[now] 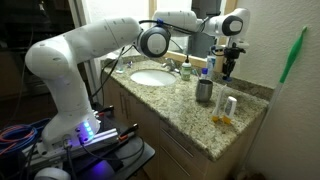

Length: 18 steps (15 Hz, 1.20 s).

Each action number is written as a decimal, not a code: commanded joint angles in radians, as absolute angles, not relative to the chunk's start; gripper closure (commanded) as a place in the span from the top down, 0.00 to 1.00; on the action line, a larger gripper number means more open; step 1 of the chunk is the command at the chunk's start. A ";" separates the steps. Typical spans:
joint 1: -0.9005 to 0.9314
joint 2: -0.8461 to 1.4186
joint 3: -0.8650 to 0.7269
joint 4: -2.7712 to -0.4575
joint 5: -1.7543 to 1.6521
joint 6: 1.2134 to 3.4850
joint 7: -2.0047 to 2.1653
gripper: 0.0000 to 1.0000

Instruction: Pick up the blue object and put it on right

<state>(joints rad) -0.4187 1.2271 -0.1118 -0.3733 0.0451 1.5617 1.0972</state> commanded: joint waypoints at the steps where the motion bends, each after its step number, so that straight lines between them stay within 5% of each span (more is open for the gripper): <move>1: -0.429 1.227 -0.145 -0.374 0.011 1.512 1.083 0.19; 10: -0.531 1.289 -0.163 -0.357 0.014 1.366 1.189 0.19; 11: -0.491 1.297 -0.173 -0.330 -0.013 1.386 1.161 0.44; 14: -0.534 1.307 -0.172 -0.339 0.002 1.378 1.174 0.44; 15: -0.529 1.305 -0.182 -0.343 -0.011 1.368 1.172 0.19; 18: -0.523 1.293 -0.183 -0.363 -0.018 1.364 1.197 0.19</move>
